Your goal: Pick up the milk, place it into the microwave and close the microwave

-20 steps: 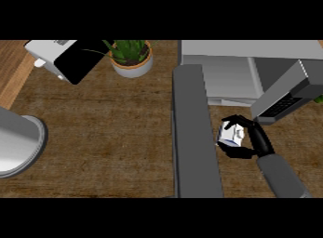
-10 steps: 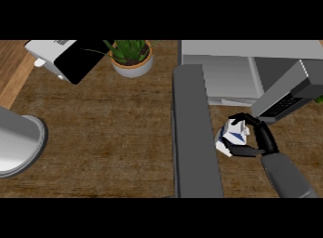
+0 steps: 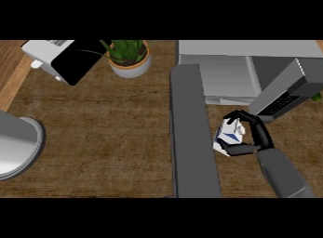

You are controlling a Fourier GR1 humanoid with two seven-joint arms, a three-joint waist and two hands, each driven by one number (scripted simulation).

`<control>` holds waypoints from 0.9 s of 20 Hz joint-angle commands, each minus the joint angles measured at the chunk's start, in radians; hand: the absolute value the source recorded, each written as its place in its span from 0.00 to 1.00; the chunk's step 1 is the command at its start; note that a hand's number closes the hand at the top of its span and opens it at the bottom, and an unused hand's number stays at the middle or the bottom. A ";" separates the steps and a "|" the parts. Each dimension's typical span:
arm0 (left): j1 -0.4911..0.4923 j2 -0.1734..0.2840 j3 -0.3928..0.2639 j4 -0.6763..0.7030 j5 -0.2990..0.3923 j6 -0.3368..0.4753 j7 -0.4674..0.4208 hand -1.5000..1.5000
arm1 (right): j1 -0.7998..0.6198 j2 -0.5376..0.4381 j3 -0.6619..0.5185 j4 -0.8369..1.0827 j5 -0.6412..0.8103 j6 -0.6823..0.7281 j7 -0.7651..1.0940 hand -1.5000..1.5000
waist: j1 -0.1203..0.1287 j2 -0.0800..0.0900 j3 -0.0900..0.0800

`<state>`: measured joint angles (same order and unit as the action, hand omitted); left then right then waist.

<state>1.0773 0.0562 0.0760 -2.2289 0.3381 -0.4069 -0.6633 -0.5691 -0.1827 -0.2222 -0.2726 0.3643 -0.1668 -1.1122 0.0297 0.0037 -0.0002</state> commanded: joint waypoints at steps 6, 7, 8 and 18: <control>0.015 -0.025 0.049 0.037 -0.002 -0.029 -0.012 0.00 | -0.015 0.048 0.051 -0.173 -0.003 0.034 0.035 1.00 | -0.023 -0.008 0.000; -0.046 0.000 0.057 0.038 0.038 -0.004 0.059 0.00 | -0.036 0.079 0.078 -0.216 0.019 -0.008 0.111 1.00 | -0.035 -0.009 -0.001; -0.026 -0.029 0.059 0.089 0.000 -0.034 -0.019 0.00 | -0.036 0.061 0.068 -0.212 0.019 -0.036 0.123 1.00 | -0.023 -0.008 0.000; -0.061 -0.009 0.104 0.048 0.044 -0.038 0.096 0.00 | -0.239 0.056 0.082 -0.240 0.029 -0.001 0.448 1.00 | -0.011 -0.001 0.000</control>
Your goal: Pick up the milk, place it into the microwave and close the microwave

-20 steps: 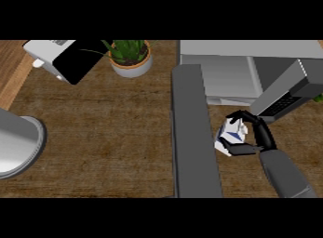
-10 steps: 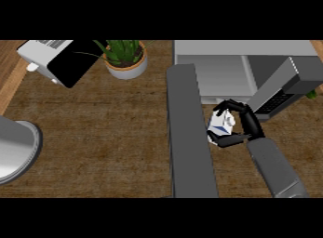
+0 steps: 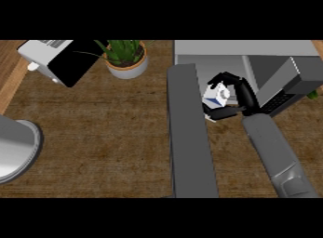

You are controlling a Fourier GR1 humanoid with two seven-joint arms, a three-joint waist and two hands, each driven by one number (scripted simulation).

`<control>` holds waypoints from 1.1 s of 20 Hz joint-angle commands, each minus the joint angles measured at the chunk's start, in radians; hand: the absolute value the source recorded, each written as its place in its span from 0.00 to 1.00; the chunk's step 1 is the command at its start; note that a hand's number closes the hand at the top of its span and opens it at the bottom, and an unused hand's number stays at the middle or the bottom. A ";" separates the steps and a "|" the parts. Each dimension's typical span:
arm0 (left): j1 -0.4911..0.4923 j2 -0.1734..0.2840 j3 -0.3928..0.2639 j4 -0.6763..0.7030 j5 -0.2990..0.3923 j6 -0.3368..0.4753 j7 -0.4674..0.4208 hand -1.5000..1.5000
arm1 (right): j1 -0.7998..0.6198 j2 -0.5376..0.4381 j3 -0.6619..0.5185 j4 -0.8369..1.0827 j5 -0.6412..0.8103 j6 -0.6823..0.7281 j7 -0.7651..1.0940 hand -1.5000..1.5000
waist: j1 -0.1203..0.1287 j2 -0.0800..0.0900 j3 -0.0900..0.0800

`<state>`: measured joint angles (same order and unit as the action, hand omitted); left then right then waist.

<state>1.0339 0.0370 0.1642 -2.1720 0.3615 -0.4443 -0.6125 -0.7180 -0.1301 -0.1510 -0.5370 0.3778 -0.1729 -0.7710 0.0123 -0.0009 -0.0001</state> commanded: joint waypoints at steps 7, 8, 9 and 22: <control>-0.071 0.031 0.053 0.026 0.045 -0.027 0.050 0.00 | -0.246 -0.039 -0.037 0.227 0.054 -0.150 0.123 1.00 | 0.049 0.021 0.002; -0.146 0.026 0.044 0.079 0.025 0.004 0.062 0.00 | -0.221 -0.062 -0.045 0.254 0.053 -0.151 0.073 1.00 | 0.046 0.027 0.002; -0.117 0.032 0.028 0.070 0.024 -0.025 0.066 0.00 | -0.267 -0.032 -0.050 0.265 0.057 -0.203 0.136 1.00 | 0.057 0.027 0.002; -0.217 0.082 0.075 0.138 0.006 -0.024 0.076 0.00 | -0.291 -0.076 -0.144 0.345 0.023 -0.460 0.135 0.00 | 0.110 0.055 0.005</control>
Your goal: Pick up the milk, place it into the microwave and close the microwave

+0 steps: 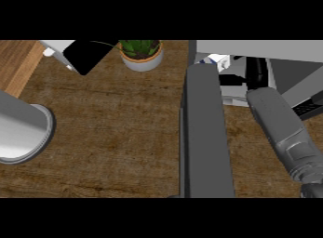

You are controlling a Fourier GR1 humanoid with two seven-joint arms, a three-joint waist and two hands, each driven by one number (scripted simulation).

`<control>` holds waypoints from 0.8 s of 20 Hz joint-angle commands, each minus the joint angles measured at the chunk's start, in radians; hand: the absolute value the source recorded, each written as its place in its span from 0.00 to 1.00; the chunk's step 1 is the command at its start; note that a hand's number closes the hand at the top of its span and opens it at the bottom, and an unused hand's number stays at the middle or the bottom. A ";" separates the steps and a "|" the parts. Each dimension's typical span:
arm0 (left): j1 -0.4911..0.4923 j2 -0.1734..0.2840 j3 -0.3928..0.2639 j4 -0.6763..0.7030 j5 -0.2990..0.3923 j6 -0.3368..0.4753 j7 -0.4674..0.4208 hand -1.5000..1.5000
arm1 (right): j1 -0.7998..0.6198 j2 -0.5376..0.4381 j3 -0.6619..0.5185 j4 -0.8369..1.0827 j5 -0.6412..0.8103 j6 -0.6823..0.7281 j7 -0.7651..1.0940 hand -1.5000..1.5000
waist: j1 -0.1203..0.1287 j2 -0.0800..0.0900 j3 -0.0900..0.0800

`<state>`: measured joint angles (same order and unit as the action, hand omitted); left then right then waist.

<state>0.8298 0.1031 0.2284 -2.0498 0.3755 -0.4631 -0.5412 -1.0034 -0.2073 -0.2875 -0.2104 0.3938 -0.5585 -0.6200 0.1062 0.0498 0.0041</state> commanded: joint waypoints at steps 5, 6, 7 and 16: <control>-0.110 -0.004 -0.024 0.041 -0.069 0.037 0.010 0.00 | -0.020 -0.014 0.043 0.077 0.064 -0.037 -0.011 0.00 | 0.006 0.008 0.000; -0.087 0.031 0.006 0.051 -0.047 0.000 0.003 0.00 | -0.044 -0.027 0.034 0.083 0.057 -0.019 0.012 0.00 | 0.020 0.006 0.000; -0.097 0.013 -0.030 0.028 -0.061 0.013 0.021 0.00 | -0.022 -0.018 0.021 0.080 0.042 -0.001 -0.018 0.00 | 0.017 0.012 0.002; -0.090 -0.014 -0.087 -0.007 -0.096 0.007 0.034 0.00 | -0.032 0.018 -0.025 0.082 -0.009 0.134 -0.089 0.00 | 0.003 -0.007 0.001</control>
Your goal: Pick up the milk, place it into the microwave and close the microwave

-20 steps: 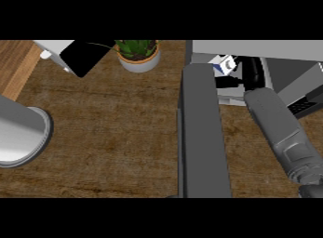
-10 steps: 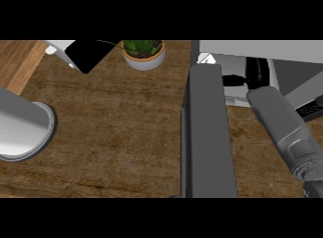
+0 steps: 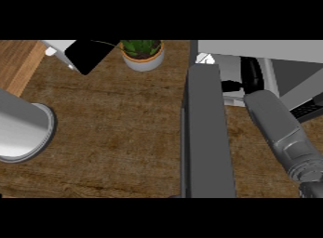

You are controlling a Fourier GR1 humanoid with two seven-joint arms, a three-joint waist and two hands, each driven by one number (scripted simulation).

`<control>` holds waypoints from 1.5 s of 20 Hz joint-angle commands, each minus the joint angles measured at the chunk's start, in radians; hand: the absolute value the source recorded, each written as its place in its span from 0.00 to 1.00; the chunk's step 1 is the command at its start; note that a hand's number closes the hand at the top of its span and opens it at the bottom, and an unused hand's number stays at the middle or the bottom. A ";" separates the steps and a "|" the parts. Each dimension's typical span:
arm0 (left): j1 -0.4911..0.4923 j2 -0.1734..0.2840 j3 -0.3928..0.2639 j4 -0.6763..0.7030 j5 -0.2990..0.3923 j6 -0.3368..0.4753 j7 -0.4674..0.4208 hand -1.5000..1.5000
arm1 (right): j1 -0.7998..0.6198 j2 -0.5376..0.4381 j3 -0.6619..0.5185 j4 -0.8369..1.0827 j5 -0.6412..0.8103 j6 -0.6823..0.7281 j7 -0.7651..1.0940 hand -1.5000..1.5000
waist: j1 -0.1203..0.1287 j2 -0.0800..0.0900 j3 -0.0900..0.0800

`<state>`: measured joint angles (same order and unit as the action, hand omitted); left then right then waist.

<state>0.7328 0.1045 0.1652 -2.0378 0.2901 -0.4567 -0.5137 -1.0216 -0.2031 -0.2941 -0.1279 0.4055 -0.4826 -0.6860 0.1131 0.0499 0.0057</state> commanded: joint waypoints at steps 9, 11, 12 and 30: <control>0.011 -0.043 -0.101 -0.033 -0.068 -0.012 0.026 0.00 | 0.056 0.013 -0.075 -0.002 -0.088 0.241 -0.139 0.00 | -0.052 -0.027 -0.002; 0.021 -0.084 -0.175 -0.101 -0.120 0.026 0.078 0.00 | 0.064 0.005 -0.065 -0.011 -0.083 0.284 -0.159 0.00 | -0.069 -0.034 -0.003; 0.023 -0.060 -0.153 -0.091 -0.111 -0.005 0.048 0.00 | 0.066 0.018 -0.077 -0.005 -0.096 0.296 -0.157 0.00 | -0.059 -0.031 -0.003; -0.199 -0.104 -0.440 -0.032 -0.330 0.176 0.225 0.00 | 0.449 0.088 0.003 -0.250 -0.143 0.532 -0.276 0.00 | -0.151 -0.062 -0.007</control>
<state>0.6141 0.0050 -0.1893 -2.1048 0.0127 -0.3631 -0.3387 -0.6665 -0.1240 -0.3159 -0.3120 0.2683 -0.0125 -0.9351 -0.0210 -0.0083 -0.0009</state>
